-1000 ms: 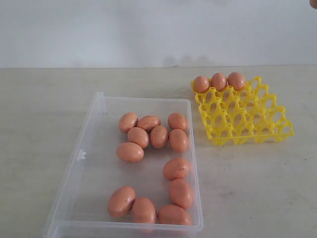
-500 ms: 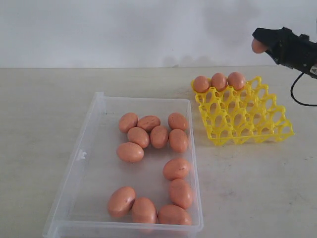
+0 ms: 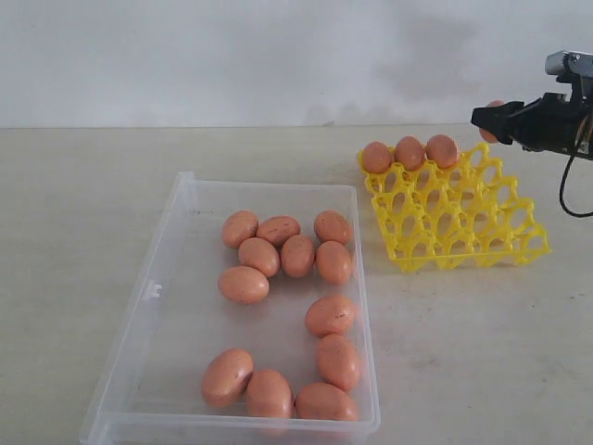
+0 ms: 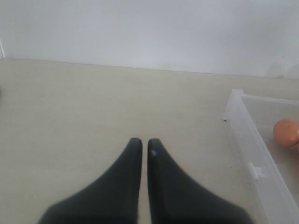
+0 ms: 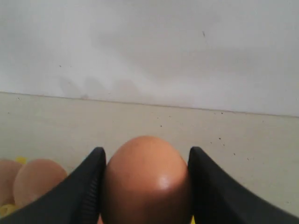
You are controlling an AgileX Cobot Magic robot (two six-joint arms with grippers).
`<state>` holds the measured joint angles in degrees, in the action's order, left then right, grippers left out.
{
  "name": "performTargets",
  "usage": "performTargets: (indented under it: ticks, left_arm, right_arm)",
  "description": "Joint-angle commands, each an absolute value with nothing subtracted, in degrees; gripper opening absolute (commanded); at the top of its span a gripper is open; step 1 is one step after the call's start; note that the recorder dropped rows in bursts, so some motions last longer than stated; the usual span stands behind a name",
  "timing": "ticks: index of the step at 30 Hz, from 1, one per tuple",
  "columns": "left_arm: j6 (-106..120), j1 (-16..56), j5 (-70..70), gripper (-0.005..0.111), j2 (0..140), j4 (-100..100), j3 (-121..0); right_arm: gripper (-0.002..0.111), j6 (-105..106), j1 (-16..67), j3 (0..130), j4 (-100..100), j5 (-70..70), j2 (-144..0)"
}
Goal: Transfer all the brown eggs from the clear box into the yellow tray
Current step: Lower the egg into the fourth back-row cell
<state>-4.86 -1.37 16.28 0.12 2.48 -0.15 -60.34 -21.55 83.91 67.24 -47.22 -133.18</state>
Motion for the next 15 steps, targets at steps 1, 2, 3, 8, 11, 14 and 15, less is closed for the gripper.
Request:
performTargets:
  ticks: [1,2,3,8,11,14,15]
  left_arm:
    - [-4.7,-1.6,15.9,0.004,0.0,2.3,0.0]
    - [-4.7,-1.6,15.9,0.004,0.0,2.3,0.0]
    - [-4.7,-1.6,15.9,0.004,0.0,2.3,0.0]
    - [-4.7,-1.6,15.9,0.004,0.0,2.3,0.0]
    - [-4.7,-1.6,15.9,0.004,0.0,2.3,0.0]
    - [-4.7,-1.6,15.9,0.004,0.0,2.3,0.0]
    - [-4.7,-1.6,15.9,0.004,0.0,2.3,0.0]
  right_arm:
    - [0.000,-59.4,-21.6,84.4,67.1,-47.6,-135.4]
    - [0.000,-59.5,-21.6,84.7,67.2,-48.8,-136.1]
    - [0.000,-59.5,-21.6,84.7,66.6,-50.0,-136.7]
    - [0.000,-59.3,-21.6,84.7,65.5,-50.4,-137.8]
    - [0.000,-59.3,-21.6,84.7,65.3,-49.4,-137.8]
    - [0.000,-59.3,-21.6,84.7,65.3,-48.8,-137.8]
    - [0.000,-59.3,-21.6,84.7,65.3,-48.8,-137.8]
